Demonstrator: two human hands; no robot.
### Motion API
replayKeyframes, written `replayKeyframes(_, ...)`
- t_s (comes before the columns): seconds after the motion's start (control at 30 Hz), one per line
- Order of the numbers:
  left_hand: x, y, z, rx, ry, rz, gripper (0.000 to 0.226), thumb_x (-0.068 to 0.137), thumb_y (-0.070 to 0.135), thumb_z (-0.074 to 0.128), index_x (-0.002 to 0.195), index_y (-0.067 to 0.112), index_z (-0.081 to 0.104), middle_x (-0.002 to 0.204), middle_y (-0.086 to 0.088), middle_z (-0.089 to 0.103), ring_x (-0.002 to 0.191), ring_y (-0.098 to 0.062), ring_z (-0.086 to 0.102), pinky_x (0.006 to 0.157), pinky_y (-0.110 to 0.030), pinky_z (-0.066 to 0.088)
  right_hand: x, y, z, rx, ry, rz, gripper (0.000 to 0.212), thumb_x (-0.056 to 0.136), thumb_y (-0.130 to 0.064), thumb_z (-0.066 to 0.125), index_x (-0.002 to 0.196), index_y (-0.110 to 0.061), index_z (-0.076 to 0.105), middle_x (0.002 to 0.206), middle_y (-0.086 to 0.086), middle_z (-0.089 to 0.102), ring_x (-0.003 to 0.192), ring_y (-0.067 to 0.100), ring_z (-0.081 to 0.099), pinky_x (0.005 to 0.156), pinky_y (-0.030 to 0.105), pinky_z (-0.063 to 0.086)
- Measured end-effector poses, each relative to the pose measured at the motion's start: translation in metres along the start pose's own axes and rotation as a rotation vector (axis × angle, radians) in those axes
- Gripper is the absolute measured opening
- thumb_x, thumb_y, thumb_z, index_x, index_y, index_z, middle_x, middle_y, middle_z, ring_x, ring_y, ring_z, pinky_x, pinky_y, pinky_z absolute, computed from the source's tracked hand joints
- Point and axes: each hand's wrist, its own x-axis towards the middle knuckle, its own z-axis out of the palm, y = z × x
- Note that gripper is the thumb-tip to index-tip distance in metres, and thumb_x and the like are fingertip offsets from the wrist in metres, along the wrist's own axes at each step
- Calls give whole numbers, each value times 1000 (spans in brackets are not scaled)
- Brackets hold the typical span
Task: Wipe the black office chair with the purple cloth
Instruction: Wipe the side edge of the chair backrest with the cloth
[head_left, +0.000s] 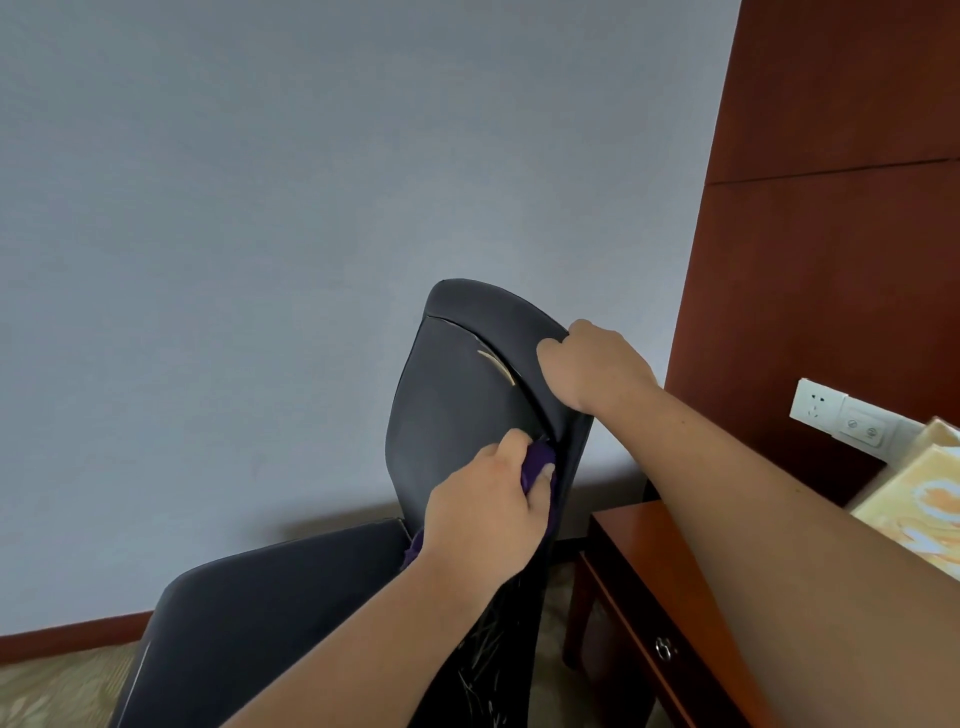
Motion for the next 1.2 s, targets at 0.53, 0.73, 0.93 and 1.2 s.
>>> replayKeyframes(0.53,25,7,-14,81,22,58,26,93,56,39,87,32,32,66,11,45,55,-12,45,44,-26,26,5,3,3,9,13,-5,28,85,-36,36,103,-17,46,82,-3,46,72,17,49,56,31,34)
replayKeyframes(0.73,8,-19,0,182,-103,19,29,91,55,39,81,32,25,61,10,42,50,-9,39,43,-25,22,5,2,4,17,10,-5,29,85,-36,36,102,-16,48,83,-1,48,72,18,50,55,30,34)
replayKeyframes(0.93,34,3,-18,159,91,107,25,92,52,44,87,29,35,67,10,44,56,-16,49,46,-27,28,3,0,2,11,18,-4,27,86,-35,38,101,-15,48,81,-1,48,71,18,49,55,31,32)
replayKeyframes(1.2,28,-2,-7,52,82,150,20,94,52,41,89,34,34,68,13,43,55,-9,47,43,-23,26,3,3,2,33,16,-3,26,85,-35,38,99,-15,49,82,-1,48,71,18,49,57,31,34)
